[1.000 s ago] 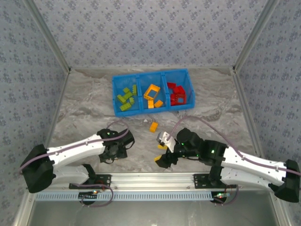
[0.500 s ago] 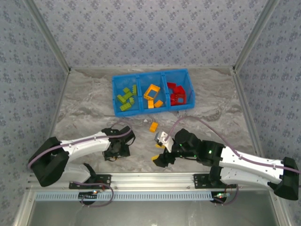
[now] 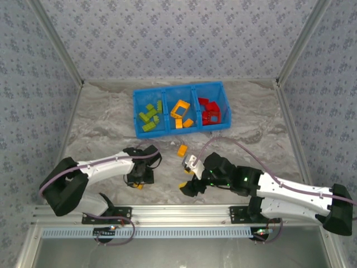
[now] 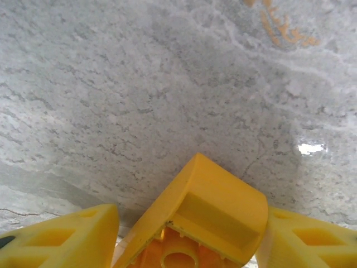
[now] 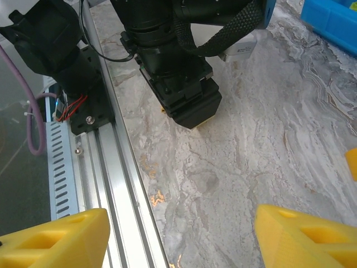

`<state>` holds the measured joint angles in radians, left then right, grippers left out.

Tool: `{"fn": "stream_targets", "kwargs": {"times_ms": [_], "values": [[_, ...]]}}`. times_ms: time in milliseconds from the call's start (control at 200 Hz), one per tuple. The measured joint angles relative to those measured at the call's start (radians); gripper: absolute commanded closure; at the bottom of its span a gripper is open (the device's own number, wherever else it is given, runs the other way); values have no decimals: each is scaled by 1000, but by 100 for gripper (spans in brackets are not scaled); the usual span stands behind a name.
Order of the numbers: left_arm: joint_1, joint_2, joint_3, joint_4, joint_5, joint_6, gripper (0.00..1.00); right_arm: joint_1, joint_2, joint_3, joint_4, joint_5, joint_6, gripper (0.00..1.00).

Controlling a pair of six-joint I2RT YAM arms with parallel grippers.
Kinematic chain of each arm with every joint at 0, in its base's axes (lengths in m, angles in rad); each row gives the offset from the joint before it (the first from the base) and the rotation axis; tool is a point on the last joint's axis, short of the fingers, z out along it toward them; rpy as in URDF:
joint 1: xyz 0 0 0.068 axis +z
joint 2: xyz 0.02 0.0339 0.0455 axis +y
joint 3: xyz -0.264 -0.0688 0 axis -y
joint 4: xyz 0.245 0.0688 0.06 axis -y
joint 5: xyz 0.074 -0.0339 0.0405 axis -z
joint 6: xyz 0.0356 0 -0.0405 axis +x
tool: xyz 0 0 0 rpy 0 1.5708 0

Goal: Sort the legos into containers by color

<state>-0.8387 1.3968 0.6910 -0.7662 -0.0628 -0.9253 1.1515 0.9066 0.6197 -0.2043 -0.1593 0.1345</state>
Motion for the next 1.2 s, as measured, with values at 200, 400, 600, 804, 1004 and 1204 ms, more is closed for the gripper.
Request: {"fn": "stream_targets", "kwargs": {"times_ms": [200, 400, 600, 804, 1004, 1204], "values": [[-49, 54, 45, 12, 29, -9, 57, -10, 30, 0, 30, 7, 7, 29], [-54, 81, 72, 3, 32, -10, 65, -45, 38, 0, 71, 6, 15, 29], [-53, 106, 218, -63, 9, 3, 66, -144, 10, 16, 81, 28, 42, 29], [-16, 236, 636, -141, -10, 77, 66, -325, -32, 124, 53, 114, 42, 29], [46, 490, 1043, -206, -11, 159, 66, -477, 32, 235, 24, 179, 37, 29], [137, 785, 1427, -269, 25, 218, 66, -541, 162, 278, 21, 194, 54, 29]]}}
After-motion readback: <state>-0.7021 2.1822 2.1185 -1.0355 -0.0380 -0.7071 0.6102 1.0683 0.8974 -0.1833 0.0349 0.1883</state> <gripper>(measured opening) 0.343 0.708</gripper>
